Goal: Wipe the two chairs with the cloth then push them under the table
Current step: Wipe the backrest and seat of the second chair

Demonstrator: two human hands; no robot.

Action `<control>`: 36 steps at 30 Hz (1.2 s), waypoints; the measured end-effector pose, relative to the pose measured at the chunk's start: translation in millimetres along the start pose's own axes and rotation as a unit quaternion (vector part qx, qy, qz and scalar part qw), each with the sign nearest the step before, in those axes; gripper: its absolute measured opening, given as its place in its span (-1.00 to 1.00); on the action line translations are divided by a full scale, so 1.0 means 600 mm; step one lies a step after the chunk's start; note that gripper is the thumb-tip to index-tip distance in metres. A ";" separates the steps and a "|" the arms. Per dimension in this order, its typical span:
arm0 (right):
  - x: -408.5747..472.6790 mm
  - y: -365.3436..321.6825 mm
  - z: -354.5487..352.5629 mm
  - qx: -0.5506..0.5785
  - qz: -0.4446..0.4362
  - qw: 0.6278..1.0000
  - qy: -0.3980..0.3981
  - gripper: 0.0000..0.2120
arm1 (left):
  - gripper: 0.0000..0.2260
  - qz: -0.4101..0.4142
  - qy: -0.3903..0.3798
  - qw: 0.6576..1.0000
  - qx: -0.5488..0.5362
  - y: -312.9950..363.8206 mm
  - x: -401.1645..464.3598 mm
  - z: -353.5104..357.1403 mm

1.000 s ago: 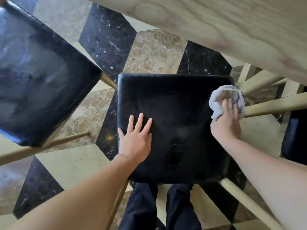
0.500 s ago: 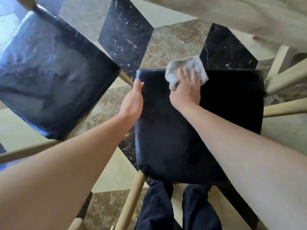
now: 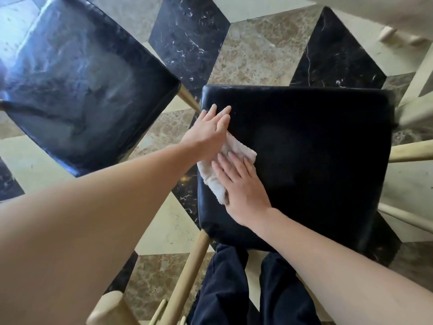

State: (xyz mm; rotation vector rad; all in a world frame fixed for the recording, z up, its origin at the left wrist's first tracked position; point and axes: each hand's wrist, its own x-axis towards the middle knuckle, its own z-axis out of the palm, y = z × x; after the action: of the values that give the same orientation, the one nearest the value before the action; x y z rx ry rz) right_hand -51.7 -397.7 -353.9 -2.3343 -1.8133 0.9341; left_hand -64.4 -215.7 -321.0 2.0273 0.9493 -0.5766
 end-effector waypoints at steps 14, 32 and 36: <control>-0.218 0.010 0.085 -0.139 -0.252 0.943 -0.169 -0.34 | -0.43 0.023 0.063 0.974 0.214 -0.028 0.002 0.065; -0.146 0.116 0.010 -0.230 -0.379 0.881 -0.163 -0.46 | -0.49 0.147 0.267 0.915 0.266 -0.093 0.025 0.174; -0.047 0.169 -0.066 -0.231 -0.343 0.909 -0.059 -0.54 | -0.48 0.151 0.270 0.914 0.264 -0.096 0.024 0.173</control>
State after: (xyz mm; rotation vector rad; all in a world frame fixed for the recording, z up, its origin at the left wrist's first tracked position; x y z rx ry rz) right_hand 51.6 -442.1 -348.6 -1.5645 -2.8622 0.5850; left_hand -107.5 -271.8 -417.5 2.8490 0.8040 -0.0903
